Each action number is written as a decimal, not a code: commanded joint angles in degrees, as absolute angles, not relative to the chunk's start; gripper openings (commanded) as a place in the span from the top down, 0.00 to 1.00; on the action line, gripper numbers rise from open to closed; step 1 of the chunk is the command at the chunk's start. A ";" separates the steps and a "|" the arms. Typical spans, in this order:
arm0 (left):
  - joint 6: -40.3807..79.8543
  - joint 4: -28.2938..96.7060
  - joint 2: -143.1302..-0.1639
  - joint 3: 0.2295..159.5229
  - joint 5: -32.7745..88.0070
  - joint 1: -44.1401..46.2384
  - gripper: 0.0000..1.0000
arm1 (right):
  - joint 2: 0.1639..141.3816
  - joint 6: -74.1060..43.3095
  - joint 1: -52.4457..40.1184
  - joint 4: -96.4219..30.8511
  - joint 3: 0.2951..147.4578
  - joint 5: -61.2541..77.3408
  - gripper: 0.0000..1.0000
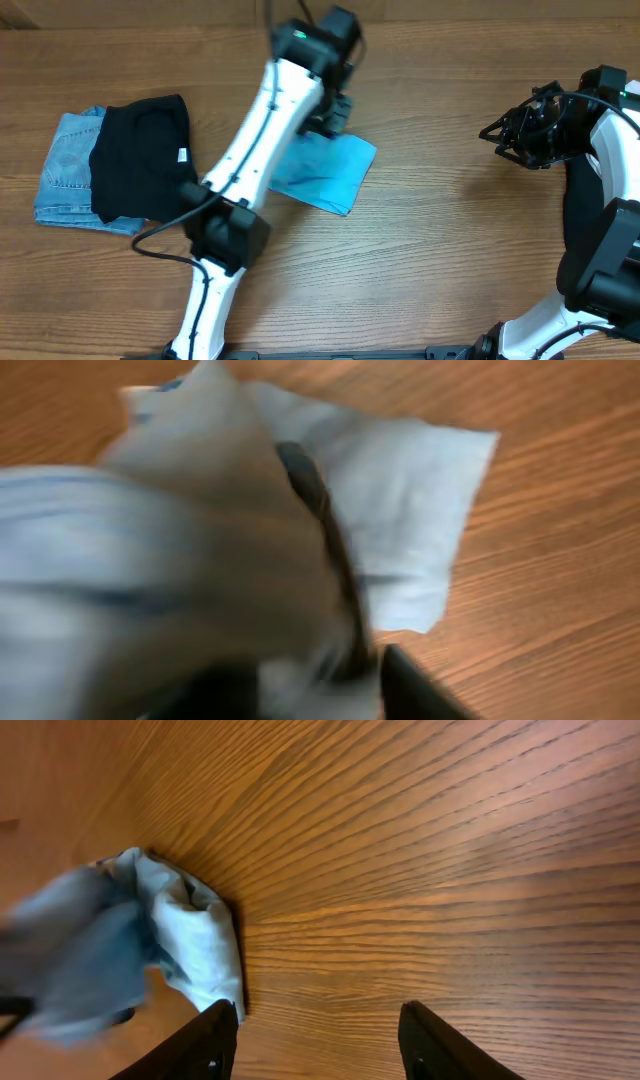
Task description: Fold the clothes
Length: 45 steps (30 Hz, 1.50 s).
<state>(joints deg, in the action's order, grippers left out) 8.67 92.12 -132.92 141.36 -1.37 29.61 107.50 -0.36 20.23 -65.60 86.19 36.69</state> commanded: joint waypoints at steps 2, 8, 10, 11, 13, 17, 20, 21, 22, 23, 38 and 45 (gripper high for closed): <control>9.89 90.02 -135.28 141.60 -3.33 33.04 0.42 | 105.32 0.03 20.34 -65.84 87.46 38.70 0.44; 9.89 91.92 -135.20 146.98 -4.51 33.23 0.33 | 105.32 0.10 20.21 -66.15 87.46 38.68 0.44; 9.85 93.01 -135.20 148.03 -3.68 31.38 0.30 | 105.32 0.54 19.92 -66.22 87.46 38.65 0.44; 9.47 93.43 -135.22 147.98 -2.96 30.74 0.32 | 105.32 0.54 19.84 -66.22 87.46 38.65 0.44; 8.80 95.22 -135.61 146.47 -2.85 28.62 0.46 | 105.32 0.95 19.51 -66.24 87.46 38.48 0.44; 8.80 91.94 -136.00 139.68 -2.96 26.06 0.76 | 105.32 0.93 19.22 -66.30 87.46 38.48 0.44; 8.75 85.45 -137.27 133.38 -1.32 24.99 0.96 | 105.32 0.93 18.85 -66.26 87.46 38.46 0.43; 8.16 84.07 -137.69 132.05 0.64 24.97 0.96 | 105.32 0.93 18.81 -66.26 87.46 38.46 0.44; 6.96 82.74 -138.26 130.96 3.95 24.99 0.96 | 105.32 0.93 18.81 -66.26 87.46 38.46 0.44; 5.54 80.88 -138.61 129.84 9.06 25.23 0.96 | 105.32 0.93 18.81 -66.26 87.46 38.46 0.44; 3.81 70.72 -138.96 141.32 33.15 31.86 0.86 | 105.32 2.17 18.68 -67.24 87.46 38.72 0.44; 3.77 93.54 -139.00 150.50 5.87 25.56 0.74 | 105.32 5.85 14.68 -67.61 87.46 39.33 0.41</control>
<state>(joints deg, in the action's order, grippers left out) 4.29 87.53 -139.68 148.75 22.39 29.30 107.50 3.62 16.91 -68.03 86.19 38.22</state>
